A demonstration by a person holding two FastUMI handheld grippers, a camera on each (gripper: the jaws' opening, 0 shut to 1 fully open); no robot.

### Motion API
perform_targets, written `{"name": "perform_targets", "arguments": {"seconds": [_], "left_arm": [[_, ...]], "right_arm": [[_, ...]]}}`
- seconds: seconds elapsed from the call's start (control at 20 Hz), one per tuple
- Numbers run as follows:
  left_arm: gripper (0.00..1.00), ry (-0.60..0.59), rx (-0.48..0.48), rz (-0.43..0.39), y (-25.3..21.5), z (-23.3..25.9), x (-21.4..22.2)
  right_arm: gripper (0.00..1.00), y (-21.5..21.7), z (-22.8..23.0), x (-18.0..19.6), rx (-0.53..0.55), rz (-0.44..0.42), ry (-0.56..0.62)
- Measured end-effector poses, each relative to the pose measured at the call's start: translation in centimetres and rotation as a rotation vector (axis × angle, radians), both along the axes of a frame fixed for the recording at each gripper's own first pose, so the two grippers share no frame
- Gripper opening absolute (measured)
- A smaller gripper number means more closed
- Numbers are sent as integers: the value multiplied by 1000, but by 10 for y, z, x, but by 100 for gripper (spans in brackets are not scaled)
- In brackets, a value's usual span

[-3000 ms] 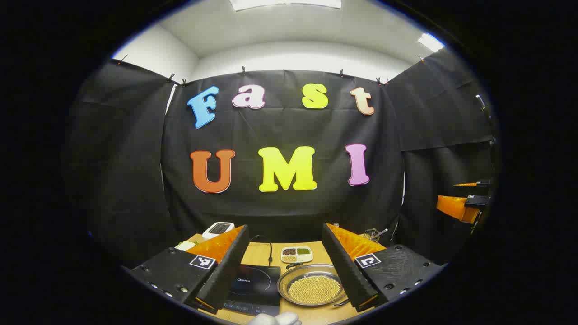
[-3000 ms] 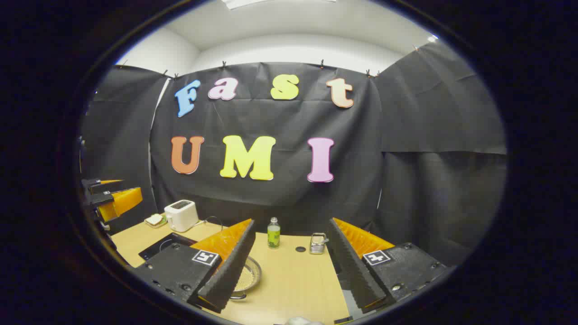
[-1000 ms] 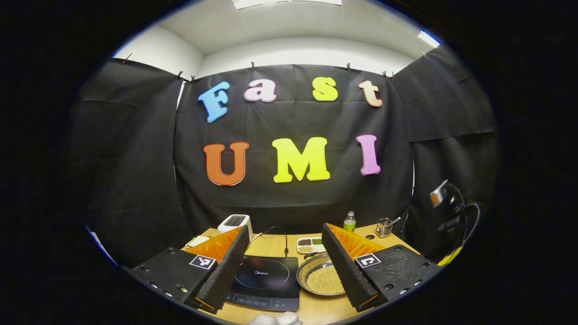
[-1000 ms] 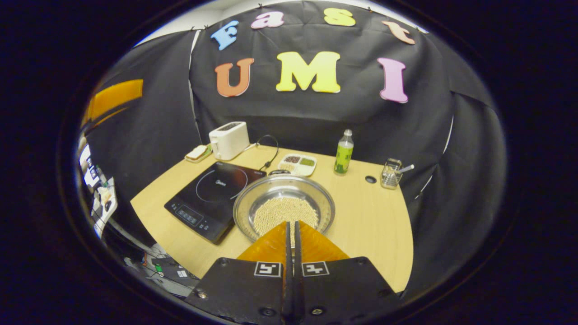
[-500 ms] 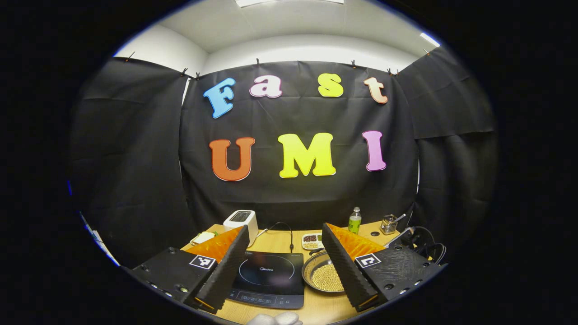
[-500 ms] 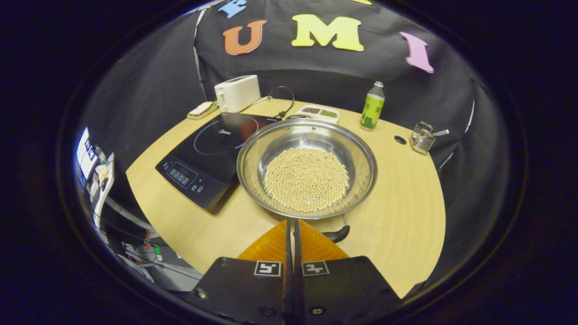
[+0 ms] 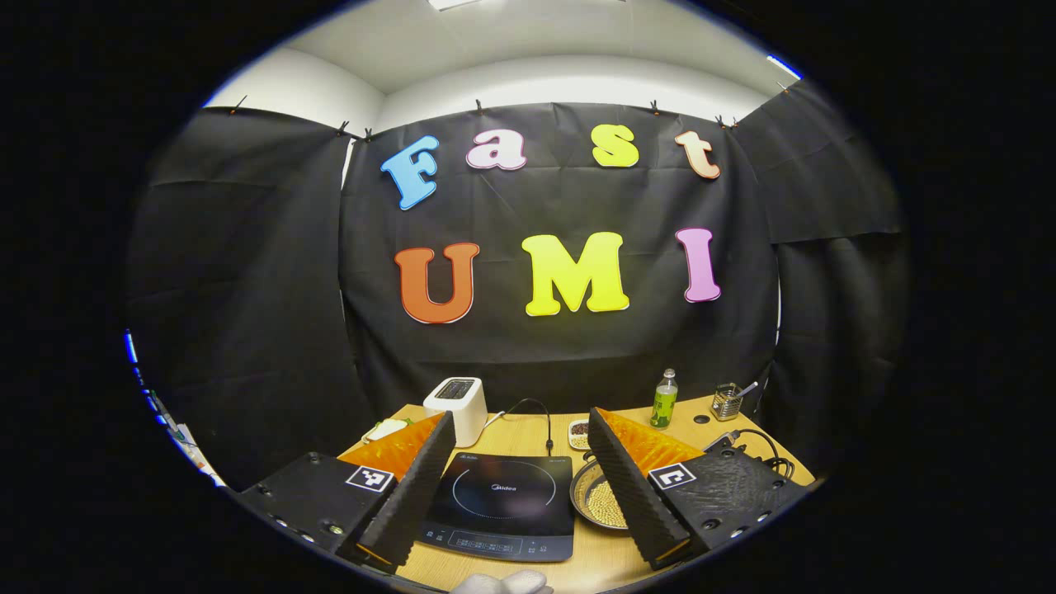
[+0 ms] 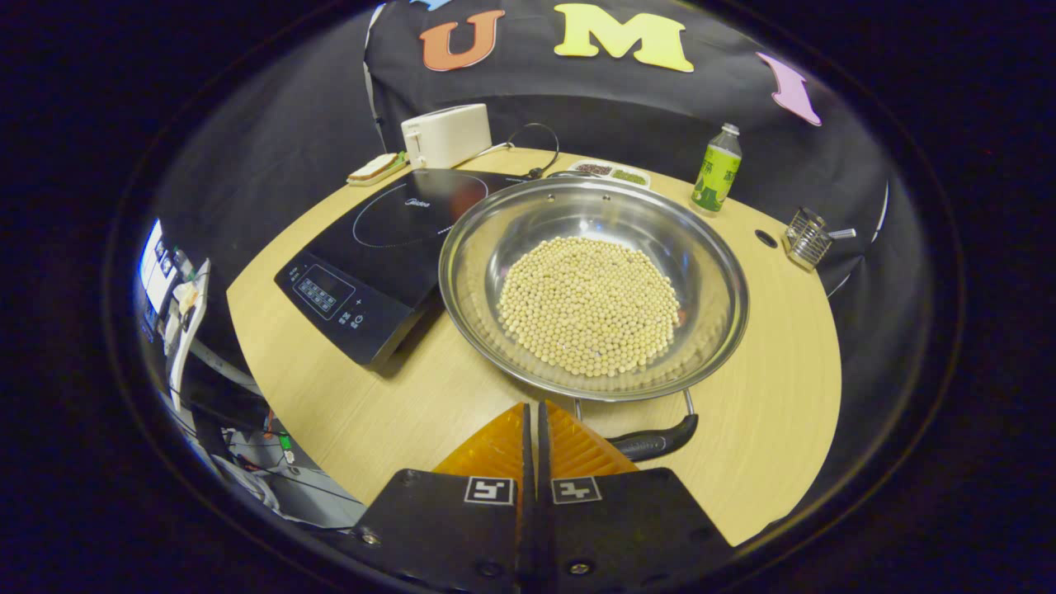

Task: First push the handle of the pot to place it horizontally, then grasp the pot with both hands and set it on the induction cooktop.

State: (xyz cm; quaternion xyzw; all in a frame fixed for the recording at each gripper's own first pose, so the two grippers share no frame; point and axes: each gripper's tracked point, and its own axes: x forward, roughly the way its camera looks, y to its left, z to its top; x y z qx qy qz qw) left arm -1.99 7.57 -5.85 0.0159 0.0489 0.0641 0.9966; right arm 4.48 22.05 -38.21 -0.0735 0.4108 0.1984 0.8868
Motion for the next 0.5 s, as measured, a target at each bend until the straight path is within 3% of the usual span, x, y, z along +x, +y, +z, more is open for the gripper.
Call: {"name": "perform_targets", "arguments": {"seconds": [0.05,0.5], "left_arm": [[96,1,1,1,2,-1,1],[96,11,-8,-5,-3,-5,14]], "right_arm": [[4,0,-1,0,12,-2,12],[0,-27,-5,3,32,-39,31]]}}
